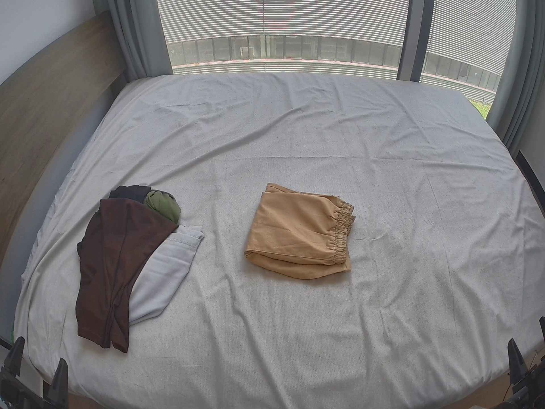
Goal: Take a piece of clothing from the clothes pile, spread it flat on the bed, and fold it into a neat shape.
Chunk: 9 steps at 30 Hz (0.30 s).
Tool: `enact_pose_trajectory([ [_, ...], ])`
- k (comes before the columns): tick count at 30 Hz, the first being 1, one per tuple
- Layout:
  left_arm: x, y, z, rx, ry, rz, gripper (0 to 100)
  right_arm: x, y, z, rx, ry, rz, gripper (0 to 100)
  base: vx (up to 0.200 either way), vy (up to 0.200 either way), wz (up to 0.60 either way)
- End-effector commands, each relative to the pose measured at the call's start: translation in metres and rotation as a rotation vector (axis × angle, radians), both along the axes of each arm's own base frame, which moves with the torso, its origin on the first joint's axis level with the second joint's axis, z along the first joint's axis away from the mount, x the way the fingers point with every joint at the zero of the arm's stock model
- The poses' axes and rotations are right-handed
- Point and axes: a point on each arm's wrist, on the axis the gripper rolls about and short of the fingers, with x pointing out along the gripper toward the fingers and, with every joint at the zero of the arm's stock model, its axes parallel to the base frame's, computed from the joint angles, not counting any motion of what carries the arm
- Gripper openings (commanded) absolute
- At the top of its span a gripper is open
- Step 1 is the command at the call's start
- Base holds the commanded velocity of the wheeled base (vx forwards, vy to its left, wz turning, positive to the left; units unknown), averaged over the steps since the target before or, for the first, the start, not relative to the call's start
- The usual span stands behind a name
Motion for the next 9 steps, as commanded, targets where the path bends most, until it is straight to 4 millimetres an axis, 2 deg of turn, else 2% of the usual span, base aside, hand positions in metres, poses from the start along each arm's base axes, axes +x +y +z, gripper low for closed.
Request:
enact_pose_trajectory([
  [1,0.0003,0.0000,-0.0052,-0.001,0.005,0.001,100,0.0008,0.0000,-0.0049,0.000,0.009,0.001,100,0.000,0.000,0.00],
  [9,0.0003,0.0000,-0.0052,-0.002,0.005,0.001,100,0.0009,0.0000,-0.0050,0.002,0.012,0.001,100,0.000,0.000,0.00],
])
